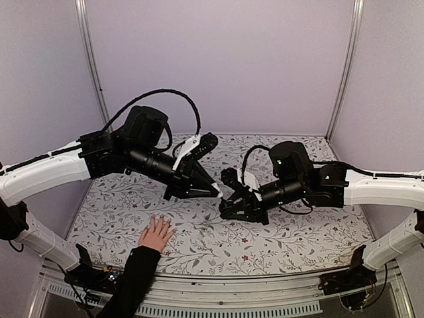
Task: Paint the nails
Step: Remove the nail polish.
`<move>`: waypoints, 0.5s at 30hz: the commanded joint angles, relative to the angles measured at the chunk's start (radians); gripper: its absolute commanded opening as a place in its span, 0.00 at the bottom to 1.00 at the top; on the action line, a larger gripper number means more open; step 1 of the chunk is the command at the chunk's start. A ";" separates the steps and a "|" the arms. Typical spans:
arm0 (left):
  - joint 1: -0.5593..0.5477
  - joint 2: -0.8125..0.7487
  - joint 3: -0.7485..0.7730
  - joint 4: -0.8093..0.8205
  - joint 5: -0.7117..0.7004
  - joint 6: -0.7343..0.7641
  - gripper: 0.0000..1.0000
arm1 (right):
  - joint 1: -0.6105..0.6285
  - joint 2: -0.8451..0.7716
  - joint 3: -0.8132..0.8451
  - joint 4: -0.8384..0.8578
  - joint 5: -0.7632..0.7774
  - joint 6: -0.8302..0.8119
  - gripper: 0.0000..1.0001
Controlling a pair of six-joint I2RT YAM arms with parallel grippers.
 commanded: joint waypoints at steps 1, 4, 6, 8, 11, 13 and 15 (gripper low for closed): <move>-0.017 0.001 0.025 -0.002 0.044 0.013 0.00 | 0.007 -0.001 0.033 0.008 0.010 -0.009 0.00; -0.015 0.001 0.025 -0.003 0.059 0.012 0.00 | 0.007 -0.002 0.034 0.009 0.012 -0.008 0.00; -0.016 0.001 0.027 -0.005 0.060 0.011 0.00 | 0.007 -0.002 0.033 0.010 0.012 -0.008 0.00; -0.016 -0.004 0.028 -0.005 0.050 0.013 0.00 | 0.006 -0.001 0.033 0.009 0.012 -0.008 0.00; -0.015 -0.013 0.026 0.001 0.022 0.009 0.00 | 0.007 -0.003 0.030 0.010 0.012 -0.008 0.00; -0.009 -0.025 0.021 0.012 0.008 0.003 0.00 | 0.007 -0.003 0.027 0.011 0.012 -0.007 0.00; 0.002 -0.042 0.009 0.033 0.007 -0.012 0.00 | 0.007 -0.004 0.019 0.016 0.013 -0.007 0.00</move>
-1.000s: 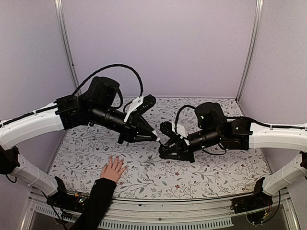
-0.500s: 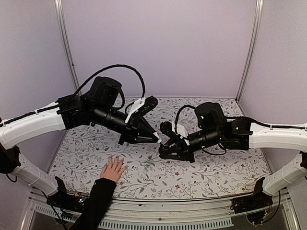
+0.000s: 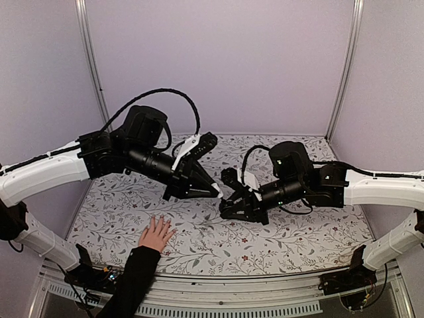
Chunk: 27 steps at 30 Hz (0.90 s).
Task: Paint the nails
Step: Remove the nail polish, then paint the nail polish on the nail.
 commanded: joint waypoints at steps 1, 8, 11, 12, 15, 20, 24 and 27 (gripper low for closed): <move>0.012 -0.051 -0.004 0.045 -0.015 -0.020 0.00 | 0.007 -0.005 0.013 0.020 0.010 -0.006 0.00; 0.069 -0.111 -0.056 0.058 -0.035 -0.076 0.00 | 0.005 -0.031 -0.017 0.046 0.022 0.012 0.00; 0.097 -0.143 -0.076 0.062 -0.071 -0.111 0.00 | -0.001 -0.040 -0.025 0.057 0.019 0.018 0.00; 0.107 -0.152 -0.080 0.055 -0.100 -0.122 0.00 | -0.007 -0.043 -0.027 0.061 0.014 0.020 0.00; 0.138 -0.159 -0.075 -0.005 -0.200 -0.171 0.00 | -0.039 -0.066 -0.045 0.094 -0.014 0.042 0.00; 0.169 -0.164 -0.088 -0.125 -0.320 -0.230 0.00 | -0.094 -0.107 -0.076 0.136 -0.045 0.079 0.00; 0.173 -0.181 -0.144 -0.184 -0.399 -0.290 0.00 | -0.116 -0.121 -0.083 0.150 -0.051 0.094 0.00; 0.173 -0.200 -0.195 -0.198 -0.510 -0.393 0.00 | -0.135 -0.127 -0.090 0.172 -0.057 0.108 0.00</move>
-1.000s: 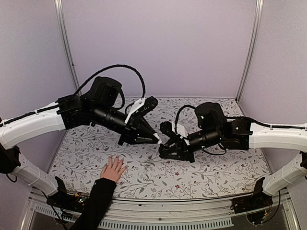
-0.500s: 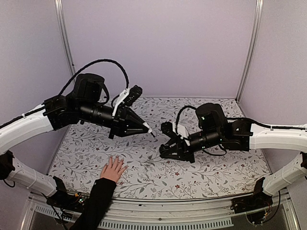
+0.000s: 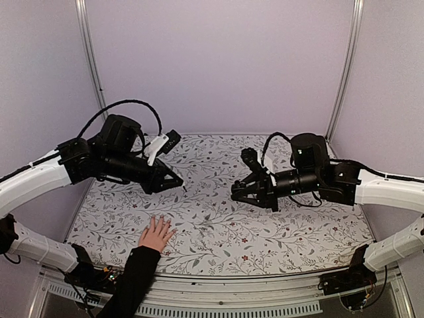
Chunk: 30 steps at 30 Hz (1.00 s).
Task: Paint the nails
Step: Paint the nail polish on the nail.
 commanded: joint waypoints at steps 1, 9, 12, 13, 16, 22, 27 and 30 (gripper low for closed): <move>0.012 -0.032 -0.062 -0.085 -0.183 -0.148 0.00 | -0.029 -0.028 -0.019 0.076 -0.031 0.046 0.00; 0.014 0.080 -0.076 -0.145 -0.314 -0.262 0.00 | -0.098 -0.050 -0.029 0.111 -0.053 0.101 0.00; 0.024 0.138 -0.066 -0.148 -0.337 -0.272 0.00 | -0.128 -0.056 -0.035 0.119 -0.062 0.115 0.00; 0.031 0.146 -0.068 -0.139 -0.334 -0.273 0.00 | -0.136 -0.059 -0.039 0.124 -0.064 0.118 0.00; 0.053 0.172 -0.075 -0.120 -0.316 -0.267 0.00 | -0.158 -0.065 -0.044 0.129 -0.069 0.129 0.00; 0.107 0.220 -0.102 -0.097 -0.237 -0.185 0.00 | -0.205 -0.070 -0.046 0.134 -0.083 0.137 0.00; 0.155 0.218 -0.167 -0.027 -0.122 -0.122 0.00 | -0.242 -0.071 -0.046 0.137 -0.099 0.142 0.00; 0.173 0.203 -0.196 0.022 -0.029 -0.088 0.00 | -0.264 -0.068 -0.050 0.145 -0.125 0.147 0.00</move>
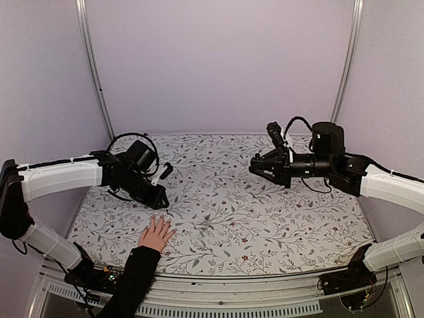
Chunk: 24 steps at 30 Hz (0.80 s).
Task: Paint the nails
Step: Paint the nail polish on the nail.
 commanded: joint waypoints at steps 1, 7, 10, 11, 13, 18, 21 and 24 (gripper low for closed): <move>0.031 -0.011 -0.029 0.087 0.163 0.092 0.00 | -0.031 -0.020 -0.013 0.043 -0.054 0.021 0.00; 0.032 -0.040 -0.048 0.134 0.223 0.219 0.00 | -0.034 -0.034 -0.053 0.058 -0.103 0.021 0.00; 0.032 -0.059 -0.060 0.158 0.187 0.226 0.00 | -0.034 -0.051 -0.068 0.059 -0.102 0.025 0.00; 0.031 -0.064 -0.049 0.145 0.188 0.218 0.00 | -0.034 -0.061 -0.073 0.058 -0.096 0.024 0.00; 0.030 -0.083 -0.037 0.127 0.192 0.205 0.00 | -0.035 -0.070 -0.077 0.056 -0.086 0.022 0.00; 0.033 -0.156 -0.061 0.088 0.116 0.238 0.00 | -0.035 -0.067 -0.060 0.055 -0.079 0.010 0.00; 0.046 -0.171 -0.079 0.094 0.159 0.263 0.00 | -0.052 -0.045 -0.055 0.059 -0.107 0.002 0.00; 0.065 -0.153 -0.057 0.083 0.180 0.230 0.00 | -0.079 -0.021 -0.045 0.055 -0.174 0.027 0.00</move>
